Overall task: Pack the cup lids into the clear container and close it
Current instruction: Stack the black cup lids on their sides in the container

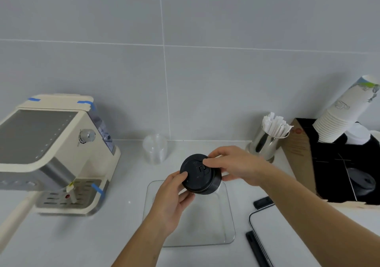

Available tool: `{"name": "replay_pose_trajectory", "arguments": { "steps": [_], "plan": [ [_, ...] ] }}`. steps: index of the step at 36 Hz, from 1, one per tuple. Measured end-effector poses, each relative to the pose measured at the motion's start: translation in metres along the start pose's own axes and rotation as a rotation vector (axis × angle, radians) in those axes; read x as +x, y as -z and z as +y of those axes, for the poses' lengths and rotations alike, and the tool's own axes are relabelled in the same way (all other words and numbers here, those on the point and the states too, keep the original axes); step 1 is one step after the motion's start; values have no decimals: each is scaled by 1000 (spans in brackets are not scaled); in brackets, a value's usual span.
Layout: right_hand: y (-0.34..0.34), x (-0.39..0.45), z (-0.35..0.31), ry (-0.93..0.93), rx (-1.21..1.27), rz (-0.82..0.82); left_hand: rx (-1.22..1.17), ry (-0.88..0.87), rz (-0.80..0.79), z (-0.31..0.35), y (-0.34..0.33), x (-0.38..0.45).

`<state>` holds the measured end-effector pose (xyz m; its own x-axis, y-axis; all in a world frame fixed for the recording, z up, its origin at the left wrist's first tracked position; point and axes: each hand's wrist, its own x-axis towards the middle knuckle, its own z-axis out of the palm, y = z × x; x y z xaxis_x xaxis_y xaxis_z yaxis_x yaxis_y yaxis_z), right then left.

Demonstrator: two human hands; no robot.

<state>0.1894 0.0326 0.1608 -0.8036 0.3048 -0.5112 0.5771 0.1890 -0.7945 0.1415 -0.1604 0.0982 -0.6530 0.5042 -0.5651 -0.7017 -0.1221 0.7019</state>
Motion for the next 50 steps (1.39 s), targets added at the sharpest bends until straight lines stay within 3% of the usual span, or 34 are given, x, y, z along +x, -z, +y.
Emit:
{"name": "replay_pose_trajectory", "arguments": {
  "steps": [13, 29, 33, 37, 44, 50],
  "plan": [
    [-38, 5, 57, -57, -4, 44, 45, 178, 64, -38, 17, 7],
    [-74, 14, 97, -189, 455, 3, 112, 239, 75, -41, 39, 22],
    [-83, 16, 104, -126, 253, 141, 172, 198, 118, -42, 40, 26],
    [-94, 6, 107, 66, 79, 311, 331, 104, 233, -46, 43, 33],
    [-114, -4, 119, 78, 87, 175, 373, 9, 279, -53, 42, 33],
    [-113, 4, 124, 38, 29, 203, 451, -24, 206, -60, 39, 30]
  ]
}}
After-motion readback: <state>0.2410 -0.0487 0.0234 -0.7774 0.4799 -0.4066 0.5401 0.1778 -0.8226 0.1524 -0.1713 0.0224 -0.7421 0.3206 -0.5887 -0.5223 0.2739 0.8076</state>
